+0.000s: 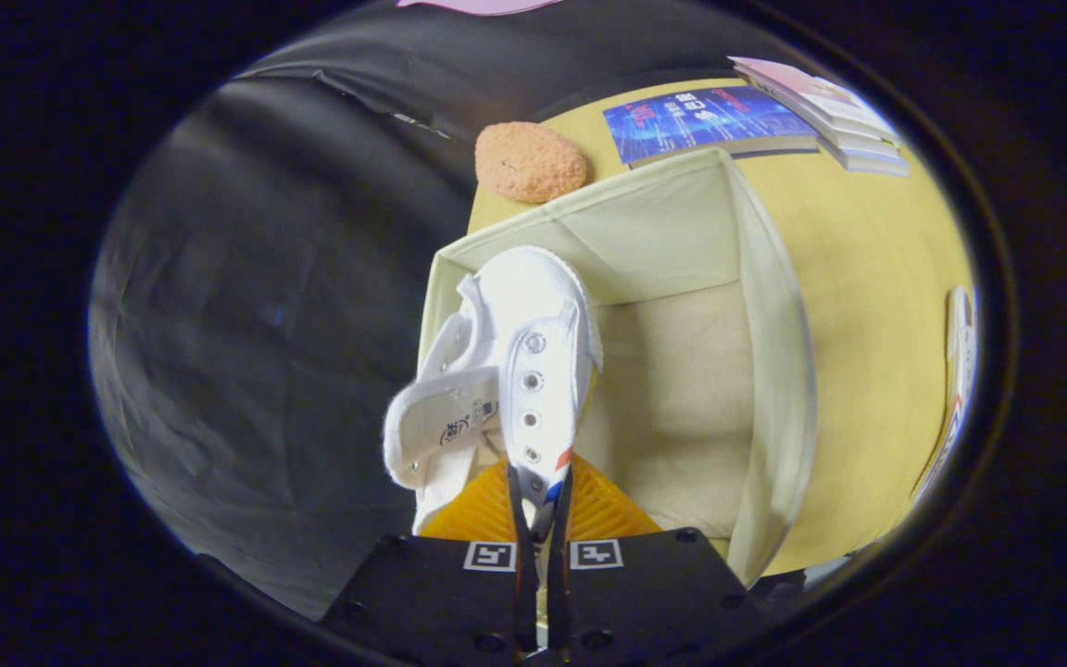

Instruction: Open the storage box then place both shoes into the box .Put the left shoe in first, then the right shoe, with the right side of both shoes facing outward in a uniform manner.

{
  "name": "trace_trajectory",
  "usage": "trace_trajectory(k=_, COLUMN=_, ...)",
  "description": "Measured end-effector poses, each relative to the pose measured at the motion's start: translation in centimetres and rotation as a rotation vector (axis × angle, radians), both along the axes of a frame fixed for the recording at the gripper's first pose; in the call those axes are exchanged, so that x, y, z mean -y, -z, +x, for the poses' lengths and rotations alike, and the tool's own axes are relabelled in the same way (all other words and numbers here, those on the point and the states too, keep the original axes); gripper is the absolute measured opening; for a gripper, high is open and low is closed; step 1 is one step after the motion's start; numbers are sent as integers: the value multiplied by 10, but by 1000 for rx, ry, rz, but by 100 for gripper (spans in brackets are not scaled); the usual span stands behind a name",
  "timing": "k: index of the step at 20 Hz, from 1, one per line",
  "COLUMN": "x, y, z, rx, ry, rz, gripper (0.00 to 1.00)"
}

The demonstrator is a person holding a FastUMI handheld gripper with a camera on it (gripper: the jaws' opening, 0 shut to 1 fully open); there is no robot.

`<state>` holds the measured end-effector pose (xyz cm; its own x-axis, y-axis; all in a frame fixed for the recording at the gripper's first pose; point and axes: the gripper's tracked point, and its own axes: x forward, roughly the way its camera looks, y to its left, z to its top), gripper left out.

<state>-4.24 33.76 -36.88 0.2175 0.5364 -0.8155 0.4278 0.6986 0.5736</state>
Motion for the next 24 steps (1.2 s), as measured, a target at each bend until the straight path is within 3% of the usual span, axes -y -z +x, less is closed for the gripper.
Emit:
trace_trajectory(k=7, x=-2, y=44, z=-12, rx=-181, ry=-16, rz=-98, gripper=7)
trace_trajectory(k=17, x=-6, y=73, z=-20, rx=-250, ry=-70, rz=-265, gripper=7)
trace_trajectory(k=22, x=-11, y=68, z=-19, rx=-202, ry=-121, rz=-230, gripper=15)
trace_trajectory(k=23, x=-13, y=65, z=-22, rx=-210, ry=-133, rz=-204, gripper=32)
trace_trajectory(k=24, x=-12, y=62, z=-23, rx=-213, ry=-135, rz=-193, gripper=32)
